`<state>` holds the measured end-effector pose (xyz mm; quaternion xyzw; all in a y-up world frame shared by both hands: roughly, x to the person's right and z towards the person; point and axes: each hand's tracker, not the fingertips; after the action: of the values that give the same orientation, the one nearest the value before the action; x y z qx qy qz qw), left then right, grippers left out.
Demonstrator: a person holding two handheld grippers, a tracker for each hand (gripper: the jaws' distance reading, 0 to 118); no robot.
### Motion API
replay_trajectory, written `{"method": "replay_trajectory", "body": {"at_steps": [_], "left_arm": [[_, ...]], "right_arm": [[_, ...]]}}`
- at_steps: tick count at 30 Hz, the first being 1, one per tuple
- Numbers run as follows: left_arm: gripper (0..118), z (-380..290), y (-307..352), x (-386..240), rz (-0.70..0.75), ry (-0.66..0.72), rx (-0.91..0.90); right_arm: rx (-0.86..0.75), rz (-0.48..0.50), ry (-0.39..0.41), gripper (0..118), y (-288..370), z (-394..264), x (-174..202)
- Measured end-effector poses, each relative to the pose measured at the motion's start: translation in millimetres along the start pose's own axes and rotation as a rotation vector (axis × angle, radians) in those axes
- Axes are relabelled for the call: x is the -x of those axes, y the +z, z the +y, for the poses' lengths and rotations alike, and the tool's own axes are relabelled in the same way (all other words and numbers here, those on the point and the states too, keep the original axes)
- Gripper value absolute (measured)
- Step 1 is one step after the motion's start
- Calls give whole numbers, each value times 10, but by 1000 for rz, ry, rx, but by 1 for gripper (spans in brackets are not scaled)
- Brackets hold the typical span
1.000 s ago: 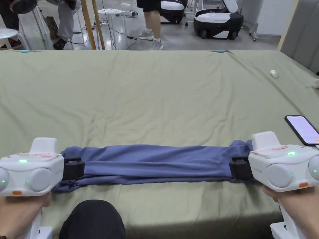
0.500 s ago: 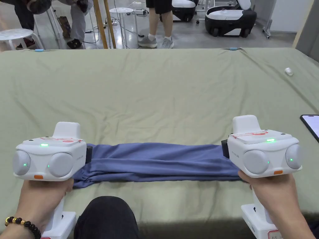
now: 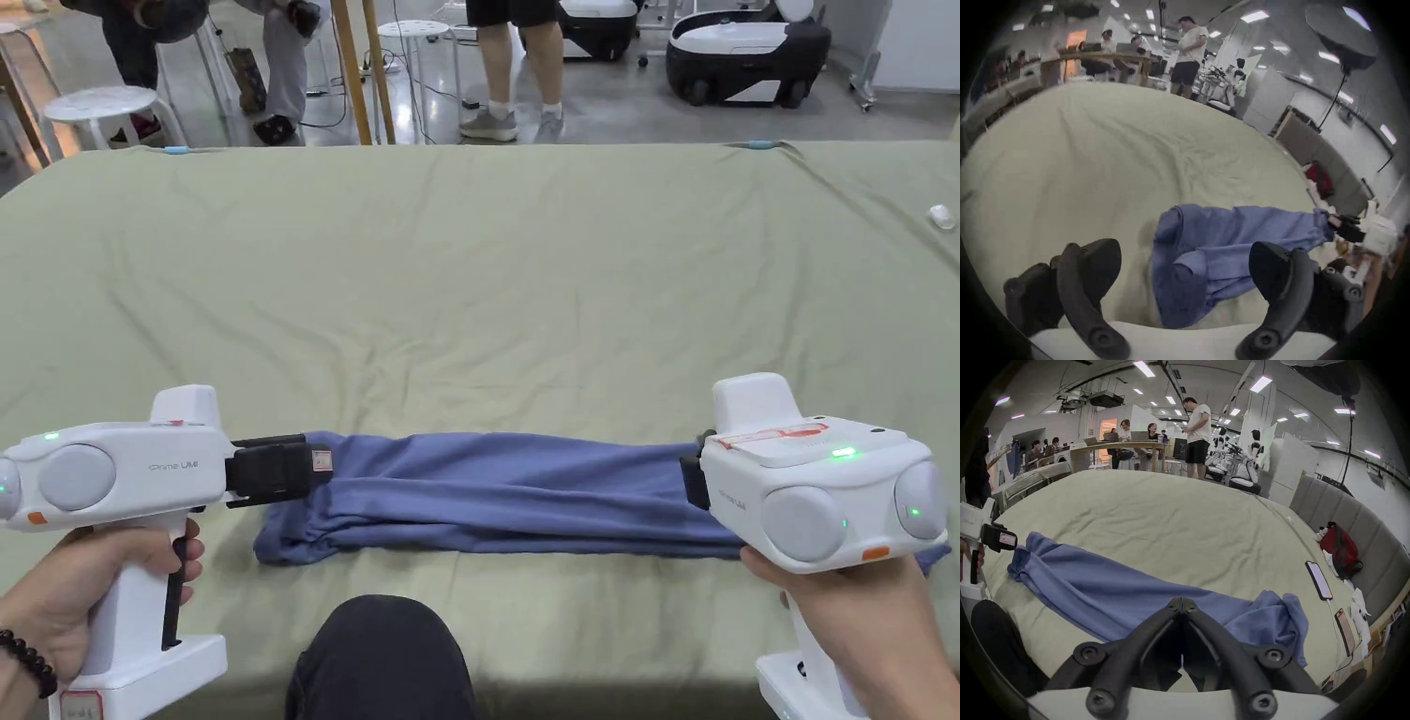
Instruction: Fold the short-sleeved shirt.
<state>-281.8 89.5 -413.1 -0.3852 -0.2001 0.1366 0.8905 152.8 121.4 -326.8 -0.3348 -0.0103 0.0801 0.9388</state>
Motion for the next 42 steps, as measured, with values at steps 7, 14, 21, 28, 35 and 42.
{"method": "replay_trajectory", "body": {"at_steps": [7, 14, 21, 28, 35, 42], "left_arm": [[107, -159, -357, 76, -99, 16, 99], [81, -165, -376, -103, -89, -135, 115], [13, -100, -372, -192, -96, -137, 145], [11, -62, -293, -105, -103, -57, 113], [11, -8, -16, 30, -60, -4, 33], [11, 81, 442, 821, 120, 117, -21]], "right_arm": [[14, 35, 5, 0, -28, 5, 112], [29, 55, 10, 0, -136, -16, 135], [37, 70, 10, 0, -175, -42, 165], [35, 65, 3, 0, -137, -47, 138], [29, 46, 4, 0, -67, -11, 149], [22, 53, 9, 0, -77, 15, 227]]}}
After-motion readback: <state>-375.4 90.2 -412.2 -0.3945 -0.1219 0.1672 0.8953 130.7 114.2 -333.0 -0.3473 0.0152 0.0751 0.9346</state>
